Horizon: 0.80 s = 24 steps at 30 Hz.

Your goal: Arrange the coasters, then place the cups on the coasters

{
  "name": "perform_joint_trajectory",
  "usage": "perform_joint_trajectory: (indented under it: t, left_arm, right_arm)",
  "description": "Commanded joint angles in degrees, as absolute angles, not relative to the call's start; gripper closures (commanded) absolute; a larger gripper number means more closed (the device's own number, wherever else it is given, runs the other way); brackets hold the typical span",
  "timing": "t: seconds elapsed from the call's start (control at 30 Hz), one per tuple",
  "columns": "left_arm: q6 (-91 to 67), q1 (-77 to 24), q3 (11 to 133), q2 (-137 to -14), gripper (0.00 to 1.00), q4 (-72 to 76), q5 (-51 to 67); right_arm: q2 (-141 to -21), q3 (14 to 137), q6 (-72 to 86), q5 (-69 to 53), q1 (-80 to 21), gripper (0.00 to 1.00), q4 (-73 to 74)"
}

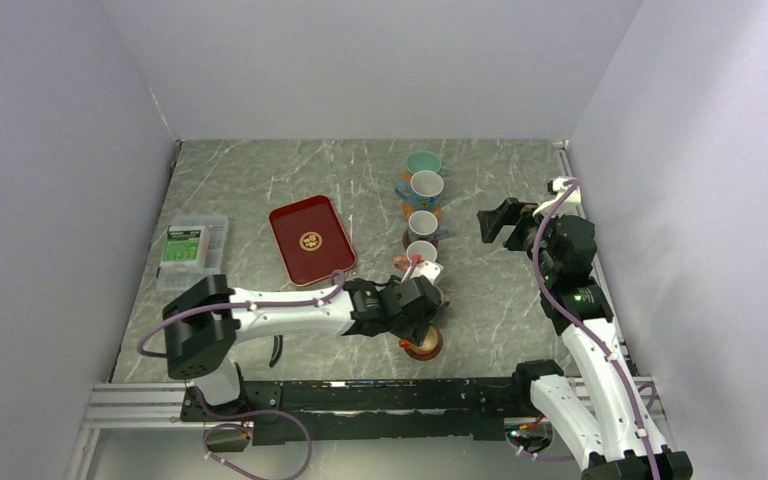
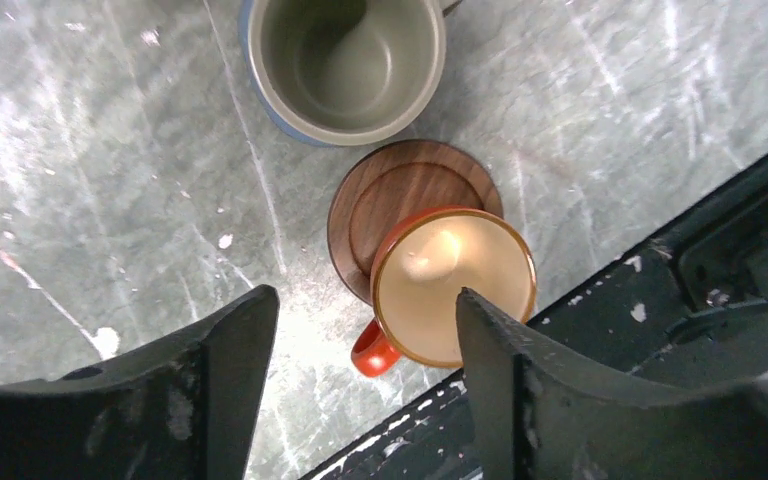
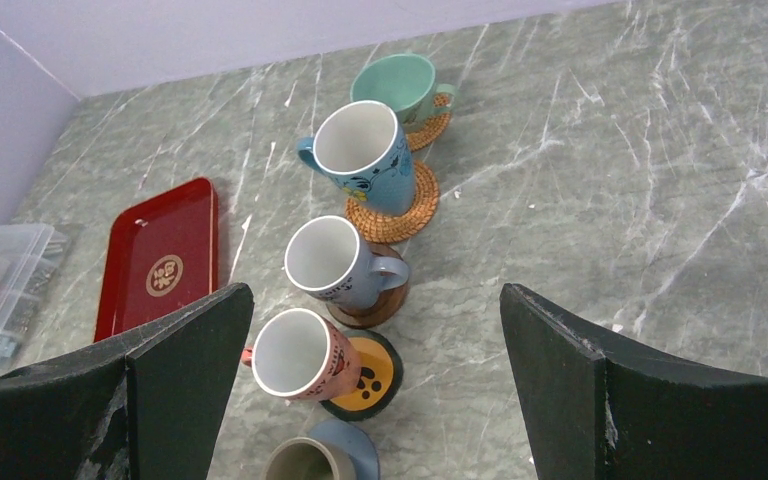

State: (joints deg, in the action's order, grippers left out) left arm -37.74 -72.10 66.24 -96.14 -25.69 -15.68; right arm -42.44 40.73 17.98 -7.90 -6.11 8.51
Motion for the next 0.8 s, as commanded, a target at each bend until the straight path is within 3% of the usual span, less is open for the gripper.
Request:
perform_joint_trajectory:
  t: [0.0, 0.1, 0.3, 0.57, 0.77]
  left_arm:
    - [-36.6, -72.4, 68.9, -89.9, 0.25, -26.4, -18.2]
    - [-34.1, -70.8, 71.0, -88.9, 0.15, -27.8, -16.3]
    - [-29.6, -60.9, 73.4, -87.2, 0.12, -30.6, -10.6]
    - [-22.0, -37.5, 72.9, -79.8, 0.1, -30.5, -1.2]
    - [-21.3, -13.0, 71.9, -73.3, 0.1, -28.6, 4.6]
  right_arm:
    - [-42.7, 41.2, 17.6, -8.7, -6.2, 0.0, 6.1]
    - [-42.9, 41.4, 17.6, -8.7, -6.3, 0.0, 6.4]
    - [-44.2, 43.1, 17.9, -8.4, -6.2, 0.0, 8.7]
    - [-52.2, 50.0, 19.6, 3.1, -6.1, 0.0, 18.8]
    - [-53.2, 52.4, 19.9, 11.9, -5.9, 0.0, 21.4]
